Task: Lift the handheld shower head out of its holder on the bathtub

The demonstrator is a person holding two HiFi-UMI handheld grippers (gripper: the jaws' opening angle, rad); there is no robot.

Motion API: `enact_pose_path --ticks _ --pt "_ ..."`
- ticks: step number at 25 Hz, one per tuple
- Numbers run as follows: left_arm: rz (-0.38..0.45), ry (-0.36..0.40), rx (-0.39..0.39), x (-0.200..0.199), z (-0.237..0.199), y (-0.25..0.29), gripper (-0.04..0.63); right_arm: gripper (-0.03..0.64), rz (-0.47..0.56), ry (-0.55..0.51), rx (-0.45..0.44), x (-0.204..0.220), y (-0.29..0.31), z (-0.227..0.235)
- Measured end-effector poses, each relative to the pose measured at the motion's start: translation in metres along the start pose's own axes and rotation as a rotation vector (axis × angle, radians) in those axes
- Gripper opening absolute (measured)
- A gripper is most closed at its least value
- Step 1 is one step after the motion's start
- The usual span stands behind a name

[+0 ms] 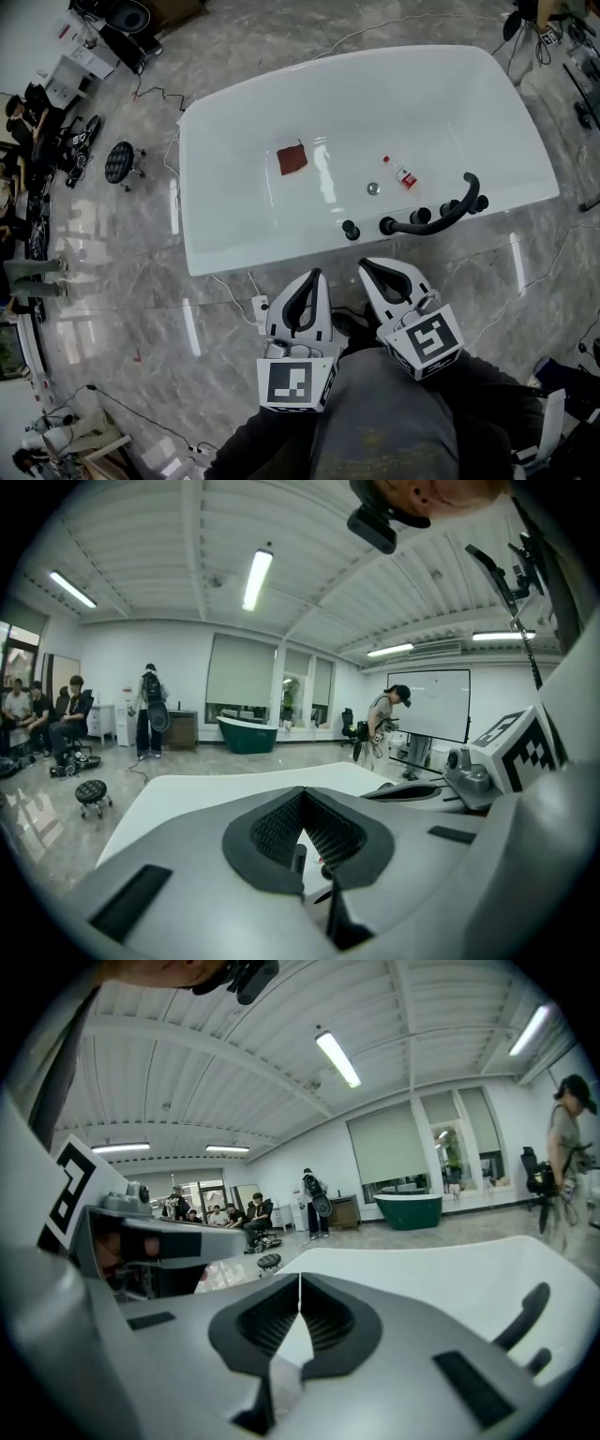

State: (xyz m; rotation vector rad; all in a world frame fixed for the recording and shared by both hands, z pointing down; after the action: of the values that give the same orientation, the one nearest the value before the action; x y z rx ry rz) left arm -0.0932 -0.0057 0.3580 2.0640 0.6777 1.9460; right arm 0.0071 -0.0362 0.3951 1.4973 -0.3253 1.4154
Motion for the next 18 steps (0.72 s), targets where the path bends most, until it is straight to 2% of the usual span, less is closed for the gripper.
enact_pose_path --ticks 5,10,17,18 --pt "-0.035 -0.011 -0.067 -0.009 -0.015 0.023 0.002 0.005 0.002 -0.025 -0.043 -0.022 0.031 0.02" --pt "-0.024 -0.04 -0.108 -0.011 -0.023 0.045 0.002 0.005 0.001 -0.063 -0.076 -0.022 0.061 0.04" --pt "-0.022 -0.045 -0.088 -0.009 -0.035 0.052 0.002 0.008 -0.004 -0.094 -0.044 -0.026 0.075 0.042" --pt "-0.022 -0.044 -0.084 -0.008 -0.038 0.054 0.002 0.025 -0.005 -0.099 -0.036 -0.023 0.077 0.042"
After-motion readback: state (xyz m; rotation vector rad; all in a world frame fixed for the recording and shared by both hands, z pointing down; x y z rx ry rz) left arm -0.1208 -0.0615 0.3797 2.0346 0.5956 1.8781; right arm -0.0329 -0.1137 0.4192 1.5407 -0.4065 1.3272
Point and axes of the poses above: the fingertips, and each gripper's own axes: y forward along the fingers, z to its right, x out of its underside, the point moved 4 cm from there along -y, backward along the fingers, and after that the axes turned 9 degrees about -z, right-handed, at the moved point
